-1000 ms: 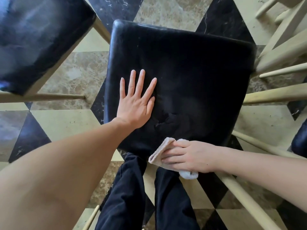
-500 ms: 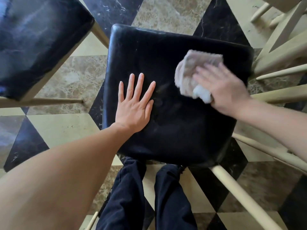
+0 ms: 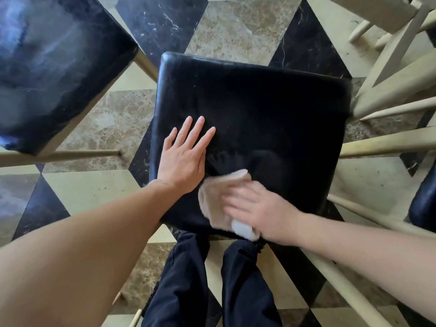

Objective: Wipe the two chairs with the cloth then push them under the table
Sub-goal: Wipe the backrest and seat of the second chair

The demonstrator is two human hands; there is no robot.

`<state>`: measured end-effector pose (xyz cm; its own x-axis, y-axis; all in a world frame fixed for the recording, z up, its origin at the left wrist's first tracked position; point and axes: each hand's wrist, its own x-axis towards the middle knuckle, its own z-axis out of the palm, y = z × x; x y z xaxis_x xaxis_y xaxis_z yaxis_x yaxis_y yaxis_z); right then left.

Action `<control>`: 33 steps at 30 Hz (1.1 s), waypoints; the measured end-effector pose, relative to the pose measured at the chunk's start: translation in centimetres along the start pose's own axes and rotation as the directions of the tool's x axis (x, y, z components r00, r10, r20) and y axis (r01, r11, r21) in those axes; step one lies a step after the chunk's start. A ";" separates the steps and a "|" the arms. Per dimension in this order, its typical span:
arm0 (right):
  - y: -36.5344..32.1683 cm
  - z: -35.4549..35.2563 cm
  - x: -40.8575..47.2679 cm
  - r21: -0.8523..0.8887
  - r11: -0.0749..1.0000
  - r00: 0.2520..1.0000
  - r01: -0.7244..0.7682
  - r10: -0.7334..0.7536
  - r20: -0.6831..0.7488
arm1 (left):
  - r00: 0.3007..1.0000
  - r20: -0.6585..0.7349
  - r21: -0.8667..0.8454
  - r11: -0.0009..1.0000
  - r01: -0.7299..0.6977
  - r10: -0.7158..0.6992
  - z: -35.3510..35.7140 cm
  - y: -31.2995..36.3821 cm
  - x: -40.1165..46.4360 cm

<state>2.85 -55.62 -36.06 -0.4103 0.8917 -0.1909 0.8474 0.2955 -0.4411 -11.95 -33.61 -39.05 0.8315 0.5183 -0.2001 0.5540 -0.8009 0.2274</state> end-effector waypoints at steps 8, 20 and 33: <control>5.0 -2.6 1.8 -0.099 0.930 0.926 0.355 -0.334 0.176 | 0.998 -0.021 -0.057 0.997 0.057 -0.058 0.7 1.0 -0.1; 15.7 -8.7 5.8 0.181 0.688 0.647 -0.703 0.723 -0.242 | 0.990 -0.029 -0.051 0.989 0.135 -0.137 1.1 1.9 0.3; 3.9 1.4 -13.5 -0.106 0.962 0.954 0.252 -0.229 0.193 | 0.992 -0.056 0.042 0.992 0.118 -0.115 2.3 1.4 0.0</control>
<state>11.24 -67.02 -36.43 -0.6503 0.7173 -0.2503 0.7475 0.5453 -0.3794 -11.27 -35.46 -40.89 0.7632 0.6230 -0.1712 0.6456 -0.7462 0.1624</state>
